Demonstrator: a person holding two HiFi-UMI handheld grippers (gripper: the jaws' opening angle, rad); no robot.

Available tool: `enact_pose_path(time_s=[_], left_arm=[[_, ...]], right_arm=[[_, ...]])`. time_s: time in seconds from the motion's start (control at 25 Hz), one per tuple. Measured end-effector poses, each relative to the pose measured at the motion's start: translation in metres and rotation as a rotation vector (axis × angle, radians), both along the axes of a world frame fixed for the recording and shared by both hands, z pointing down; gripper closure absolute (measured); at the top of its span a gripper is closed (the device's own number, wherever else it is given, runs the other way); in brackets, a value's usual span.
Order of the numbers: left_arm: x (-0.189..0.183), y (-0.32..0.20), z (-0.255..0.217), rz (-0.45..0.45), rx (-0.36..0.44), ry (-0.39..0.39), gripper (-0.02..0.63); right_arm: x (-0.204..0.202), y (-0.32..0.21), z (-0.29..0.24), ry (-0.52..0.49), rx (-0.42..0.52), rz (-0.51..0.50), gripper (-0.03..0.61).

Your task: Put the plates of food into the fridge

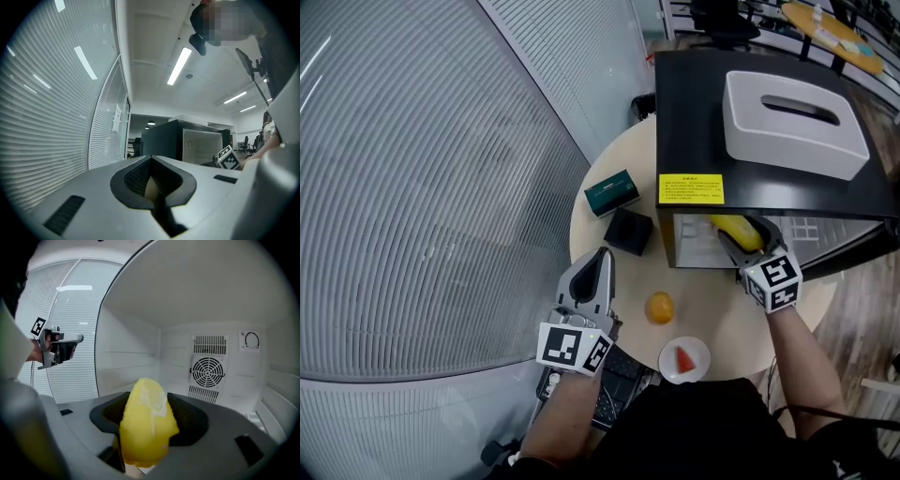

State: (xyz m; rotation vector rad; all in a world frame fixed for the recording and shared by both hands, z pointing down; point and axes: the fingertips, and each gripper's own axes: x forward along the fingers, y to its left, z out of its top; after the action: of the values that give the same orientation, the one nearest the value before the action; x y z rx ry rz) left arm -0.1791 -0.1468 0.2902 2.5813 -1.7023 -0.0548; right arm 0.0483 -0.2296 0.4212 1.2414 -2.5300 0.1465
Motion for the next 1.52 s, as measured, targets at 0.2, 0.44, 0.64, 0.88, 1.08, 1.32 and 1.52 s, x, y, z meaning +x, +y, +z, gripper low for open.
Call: enact_pose_path(time_s=[0.2, 0.44, 0.64, 0.88, 1.08, 1.32, 1.52], left_arm=[[0.002, -0.008, 0.008, 0.003, -0.015, 0.003, 0.611], [0.004, -0.019, 0.018, -0.003, -0.022, 0.013, 0.611], [0.003, -0.023, 0.026, -0.008, -0.035, 0.015, 0.611], [-0.003, -0.026, 0.035, -0.028, -0.053, 0.014, 0.611], [-0.004, -0.022, 0.044, -0.035, -0.071, 0.015, 0.611], [-0.005, -0.019, 0.048, -0.036, -0.078, 0.017, 0.611], [-0.010, -0.016, 0.047, -0.045, -0.075, 0.024, 0.611]], right_arm=[[-0.002, -0.015, 0.000, 0.009, 0.013, 0.001, 0.319], [-0.003, -0.036, 0.006, 0.019, 0.015, 0.007, 0.319], [-0.006, -0.047, 0.012, 0.053, 0.024, -0.002, 0.319], [-0.012, -0.053, 0.015, 0.095, 0.038, -0.010, 0.319], [-0.018, -0.053, 0.017, 0.153, 0.048, -0.011, 0.319], [-0.023, -0.053, 0.022, 0.206, 0.042, -0.010, 0.319], [-0.022, -0.055, 0.026, 0.228, 0.022, 0.005, 0.319]])
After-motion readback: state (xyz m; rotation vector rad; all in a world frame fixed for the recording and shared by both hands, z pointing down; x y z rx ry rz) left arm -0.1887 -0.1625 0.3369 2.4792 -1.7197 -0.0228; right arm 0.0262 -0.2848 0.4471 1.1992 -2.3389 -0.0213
